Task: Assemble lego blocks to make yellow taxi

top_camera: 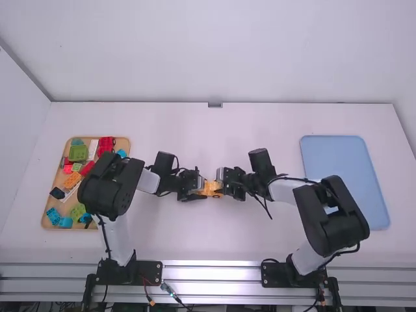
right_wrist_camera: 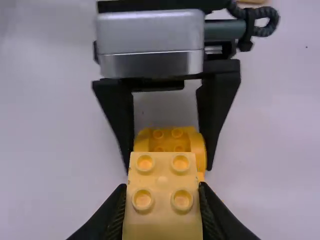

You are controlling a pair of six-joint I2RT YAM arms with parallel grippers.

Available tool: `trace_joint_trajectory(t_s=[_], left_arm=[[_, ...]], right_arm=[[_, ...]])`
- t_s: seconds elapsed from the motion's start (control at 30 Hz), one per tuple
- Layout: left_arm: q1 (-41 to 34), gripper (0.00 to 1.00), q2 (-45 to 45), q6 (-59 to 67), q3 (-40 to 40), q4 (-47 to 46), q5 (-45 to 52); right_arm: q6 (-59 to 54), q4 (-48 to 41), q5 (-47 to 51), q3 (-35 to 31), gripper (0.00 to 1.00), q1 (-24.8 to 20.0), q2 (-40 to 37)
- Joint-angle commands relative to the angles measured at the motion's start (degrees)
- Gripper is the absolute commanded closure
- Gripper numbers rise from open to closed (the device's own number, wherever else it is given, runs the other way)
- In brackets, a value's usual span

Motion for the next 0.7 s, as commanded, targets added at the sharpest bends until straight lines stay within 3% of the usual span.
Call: trace_joint_trajectory(t_s=[0.0,0.33,0.5,0.67], left_arm=[[-0.37,0.46,0.94,-0.46,-0.7,-0.15,2.51],[-0.59,0.4,0.94,-3.26,-0.9,-0.15,2.47],[-0.7,0.4,0.94,-3.48,-0.96,-0.57,2.32],[-0.68,0.42,0.94,-6.12,-0.98,0.44,1.55]], right_arm=[[0.11,1.07,-1.07,1.14,0.78,-1.09,2.86],[-0.09,-0.42,-2.99,6.03,0.78,-1.4,10.43],[-6.62,-6.64,-3.23,8.15,0.8,-1.36,11.06],[-7.61,-7.06,-3.23,8.02,0.82,-1.57,11.06]])
